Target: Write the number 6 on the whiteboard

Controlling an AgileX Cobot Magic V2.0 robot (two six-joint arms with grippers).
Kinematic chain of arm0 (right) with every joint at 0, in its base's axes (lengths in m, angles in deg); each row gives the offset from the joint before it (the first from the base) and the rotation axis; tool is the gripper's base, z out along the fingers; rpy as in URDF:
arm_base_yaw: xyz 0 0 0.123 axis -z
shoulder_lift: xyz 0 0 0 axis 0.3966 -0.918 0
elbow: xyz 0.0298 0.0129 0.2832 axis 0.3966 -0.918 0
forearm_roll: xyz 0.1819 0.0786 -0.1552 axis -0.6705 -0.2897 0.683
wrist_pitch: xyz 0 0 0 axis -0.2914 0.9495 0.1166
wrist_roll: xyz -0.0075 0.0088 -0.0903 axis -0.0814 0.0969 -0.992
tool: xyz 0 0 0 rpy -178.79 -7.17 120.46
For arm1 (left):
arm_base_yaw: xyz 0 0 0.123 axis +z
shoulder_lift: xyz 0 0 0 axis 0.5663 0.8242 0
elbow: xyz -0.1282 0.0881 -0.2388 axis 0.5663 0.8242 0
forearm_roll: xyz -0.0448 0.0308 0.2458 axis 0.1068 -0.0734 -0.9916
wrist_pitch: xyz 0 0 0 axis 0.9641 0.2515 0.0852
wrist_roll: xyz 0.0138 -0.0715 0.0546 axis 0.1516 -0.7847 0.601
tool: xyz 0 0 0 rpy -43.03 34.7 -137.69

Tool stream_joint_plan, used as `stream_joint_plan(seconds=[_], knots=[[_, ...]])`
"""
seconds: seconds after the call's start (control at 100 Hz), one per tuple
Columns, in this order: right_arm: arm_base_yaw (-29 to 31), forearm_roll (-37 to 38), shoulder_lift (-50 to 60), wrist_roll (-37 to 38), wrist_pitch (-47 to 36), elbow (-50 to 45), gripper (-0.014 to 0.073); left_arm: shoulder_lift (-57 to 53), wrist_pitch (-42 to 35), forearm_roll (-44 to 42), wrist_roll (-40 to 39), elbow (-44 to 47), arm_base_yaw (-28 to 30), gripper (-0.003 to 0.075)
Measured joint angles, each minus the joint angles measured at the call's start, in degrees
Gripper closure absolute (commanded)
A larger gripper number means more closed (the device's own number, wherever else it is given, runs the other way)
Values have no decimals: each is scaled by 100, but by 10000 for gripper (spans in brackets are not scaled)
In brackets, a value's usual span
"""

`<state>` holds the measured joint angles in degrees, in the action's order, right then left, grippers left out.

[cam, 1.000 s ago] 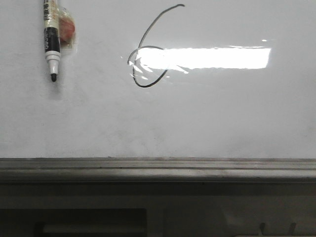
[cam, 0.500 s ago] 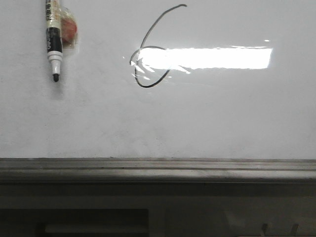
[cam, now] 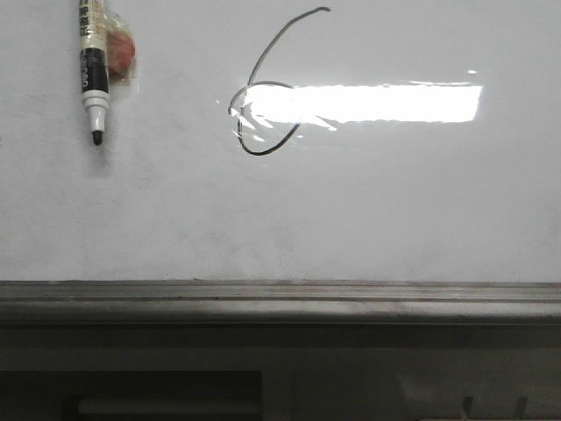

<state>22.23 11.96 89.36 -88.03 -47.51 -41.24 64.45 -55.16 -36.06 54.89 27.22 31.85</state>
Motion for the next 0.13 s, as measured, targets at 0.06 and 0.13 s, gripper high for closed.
stream_joint_plan(seconds=[0.06,0.13], knots=[[0,0,0,0,0,0,659,0,0,0,0,0,0,740],[0,0,0,9,0,0,659,0,0,0,0,0,0,740]])
